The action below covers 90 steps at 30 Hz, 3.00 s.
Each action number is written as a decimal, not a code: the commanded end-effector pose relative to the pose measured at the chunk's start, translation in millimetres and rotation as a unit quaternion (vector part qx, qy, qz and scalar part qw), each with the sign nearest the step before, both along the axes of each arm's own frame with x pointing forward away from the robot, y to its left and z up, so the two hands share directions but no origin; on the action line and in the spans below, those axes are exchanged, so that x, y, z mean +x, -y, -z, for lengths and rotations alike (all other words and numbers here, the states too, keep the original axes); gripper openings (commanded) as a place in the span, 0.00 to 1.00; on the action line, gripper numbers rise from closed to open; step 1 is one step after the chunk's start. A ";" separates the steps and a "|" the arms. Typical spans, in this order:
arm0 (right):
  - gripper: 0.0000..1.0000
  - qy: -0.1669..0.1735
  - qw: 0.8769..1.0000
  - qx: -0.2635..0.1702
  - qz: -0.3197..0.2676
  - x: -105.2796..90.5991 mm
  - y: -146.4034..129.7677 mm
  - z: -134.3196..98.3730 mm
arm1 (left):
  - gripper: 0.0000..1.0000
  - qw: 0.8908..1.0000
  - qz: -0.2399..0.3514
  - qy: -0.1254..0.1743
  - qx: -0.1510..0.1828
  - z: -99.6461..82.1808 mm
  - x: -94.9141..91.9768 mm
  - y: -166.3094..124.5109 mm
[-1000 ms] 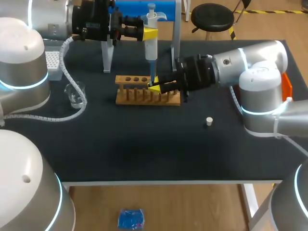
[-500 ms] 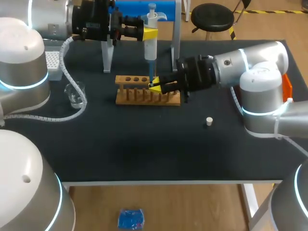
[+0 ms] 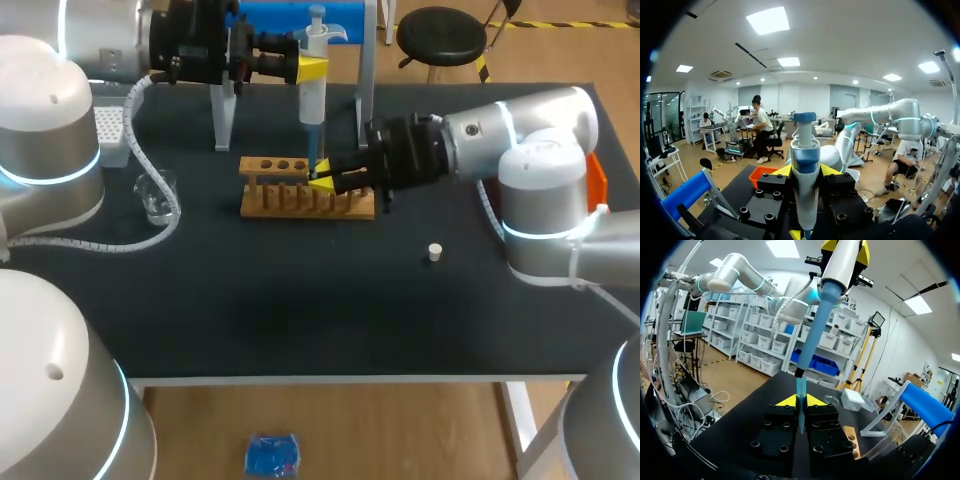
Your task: Invert the test tube, pick up the pipette, mount the tip to pipette, aspirate from beaker and dispense into the tube, eject the tip, return the pipette, and cap with the stopper.
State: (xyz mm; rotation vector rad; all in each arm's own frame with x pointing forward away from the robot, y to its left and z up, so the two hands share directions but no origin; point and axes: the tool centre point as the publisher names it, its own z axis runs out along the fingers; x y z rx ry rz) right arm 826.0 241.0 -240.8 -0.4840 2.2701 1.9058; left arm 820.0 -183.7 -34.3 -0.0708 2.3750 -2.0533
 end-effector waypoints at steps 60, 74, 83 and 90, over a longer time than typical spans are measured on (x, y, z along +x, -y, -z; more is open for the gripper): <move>0.00 -0.116 0.987 0.105 0.018 -9.9 -1.3 -25.6 | 0.00 1.000 0.002 0.000 0.001 0.6 0.8 -0.8; 0.00 -0.121 0.987 0.108 0.021 -12.2 1.6 -44.3 | 0.00 1.000 0.002 0.000 0.001 0.6 0.8 -0.8; 1.00 -0.121 0.986 0.111 0.017 -15.1 2.5 -52.4 | 0.00 1.000 0.002 0.000 0.001 0.6 0.8 -0.8; 1.00 -0.122 0.987 0.102 0.020 -12.0 8.8 -49.5 | 0.00 1.000 0.002 0.000 0.001 0.6 0.8 -0.8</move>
